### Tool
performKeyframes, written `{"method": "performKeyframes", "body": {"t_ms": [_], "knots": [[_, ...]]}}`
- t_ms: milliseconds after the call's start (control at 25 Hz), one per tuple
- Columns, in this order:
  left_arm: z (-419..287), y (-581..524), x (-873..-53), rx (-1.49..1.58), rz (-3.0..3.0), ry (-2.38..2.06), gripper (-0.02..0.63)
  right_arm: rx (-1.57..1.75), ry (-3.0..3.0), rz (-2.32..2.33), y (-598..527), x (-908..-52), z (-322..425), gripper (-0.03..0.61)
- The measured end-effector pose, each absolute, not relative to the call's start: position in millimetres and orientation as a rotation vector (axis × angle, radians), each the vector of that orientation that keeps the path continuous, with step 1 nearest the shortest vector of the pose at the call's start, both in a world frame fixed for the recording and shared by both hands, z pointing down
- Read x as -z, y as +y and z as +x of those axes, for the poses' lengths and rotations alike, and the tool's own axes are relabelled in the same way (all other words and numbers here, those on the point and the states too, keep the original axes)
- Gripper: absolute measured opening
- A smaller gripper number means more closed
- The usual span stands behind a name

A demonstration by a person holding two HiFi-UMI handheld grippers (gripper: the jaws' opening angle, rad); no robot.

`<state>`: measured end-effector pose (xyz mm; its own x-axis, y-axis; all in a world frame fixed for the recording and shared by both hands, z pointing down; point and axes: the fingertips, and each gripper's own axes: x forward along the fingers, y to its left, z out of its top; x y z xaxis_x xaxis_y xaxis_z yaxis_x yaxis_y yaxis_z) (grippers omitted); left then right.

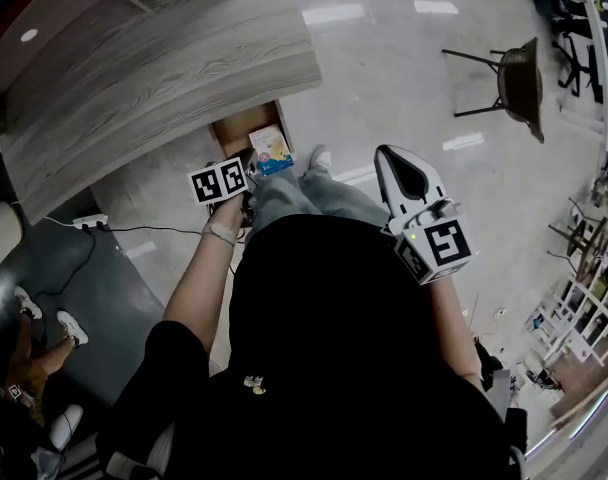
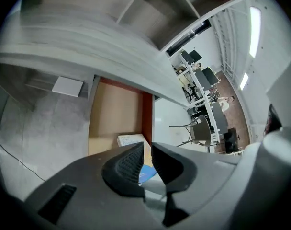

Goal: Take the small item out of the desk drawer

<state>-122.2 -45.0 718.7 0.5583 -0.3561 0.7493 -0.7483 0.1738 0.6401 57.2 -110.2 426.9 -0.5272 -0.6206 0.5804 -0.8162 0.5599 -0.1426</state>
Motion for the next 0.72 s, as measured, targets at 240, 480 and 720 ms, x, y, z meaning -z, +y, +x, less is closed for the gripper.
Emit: {"method": "performKeyframes", "body": {"t_ms": [240, 480, 720], "knots": [[-121.5, -37.0, -770.5, -0.324, 1.242, -0.956, 0.177, -0.554, -2.231, 1.232, -105.7, -436.4, 72.4, -0.003], [-117.5, -38.1, -802.9, -0.318, 1.159, -0.936, 0.207, -0.58, -2.18, 1.257, -103.2, -435.9, 78.2, -0.003], [-108.1, -30.4, -828.1, -0.352, 1.109, -0.885, 0.241, -0.576, -2.132, 1.287, -94.2, -439.7, 86.6, -0.003]]}}
